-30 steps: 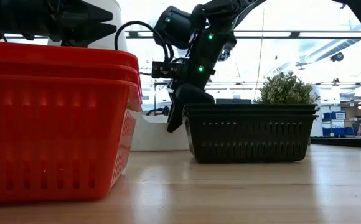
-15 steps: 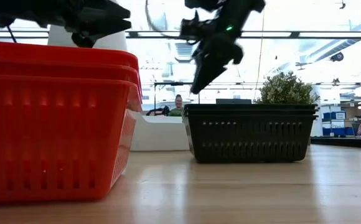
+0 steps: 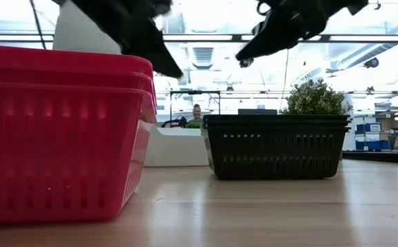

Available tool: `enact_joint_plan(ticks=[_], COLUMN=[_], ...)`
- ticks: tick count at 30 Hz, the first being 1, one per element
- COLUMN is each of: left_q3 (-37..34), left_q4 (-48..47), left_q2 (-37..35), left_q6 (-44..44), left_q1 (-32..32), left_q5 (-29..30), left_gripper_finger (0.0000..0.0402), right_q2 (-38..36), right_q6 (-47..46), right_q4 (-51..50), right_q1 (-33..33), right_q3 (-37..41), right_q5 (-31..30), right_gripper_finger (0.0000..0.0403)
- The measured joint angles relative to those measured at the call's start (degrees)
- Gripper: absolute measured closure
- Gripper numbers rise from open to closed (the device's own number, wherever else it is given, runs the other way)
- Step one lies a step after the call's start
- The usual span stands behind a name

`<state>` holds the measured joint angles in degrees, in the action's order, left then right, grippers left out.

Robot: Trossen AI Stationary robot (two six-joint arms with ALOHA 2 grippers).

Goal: Stack baskets by color
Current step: Stack the white bin on top of the top white bins

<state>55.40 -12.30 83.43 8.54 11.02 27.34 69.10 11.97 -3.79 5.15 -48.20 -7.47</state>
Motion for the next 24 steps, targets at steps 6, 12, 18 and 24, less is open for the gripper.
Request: enact_joint_plan(ticks=[6,12,18,24], left_q3=[6.2,6.8,6.6,6.6], left_q4=[-4.7,-3.7,0.2,1.6], left_q2=[8.3,13.6,18.4,21.4], left_q6=[-3.0,-3.2,-3.5,-4.1], left_q1=[-4.4,-8.5,-11.0,-11.9], left_q5=[-5.9,-7.6,-8.6,-8.9], left_gripper_finger=[0.027,0.027,0.027,0.0276], right_q2=[-5.7,-7.6,-7.1,-7.1], right_q6=[0.5,0.6,0.6,0.6], right_q4=[1.2,-0.7,-1.3,-1.9], right_q1=[0.1,0.2,0.2,0.2], right_q3=[3.3,3.9,3.9,3.9], right_q5=[0.0,0.0,0.0,0.0], right_gripper_finger=[0.0335,0.0335,0.0335,0.0335])
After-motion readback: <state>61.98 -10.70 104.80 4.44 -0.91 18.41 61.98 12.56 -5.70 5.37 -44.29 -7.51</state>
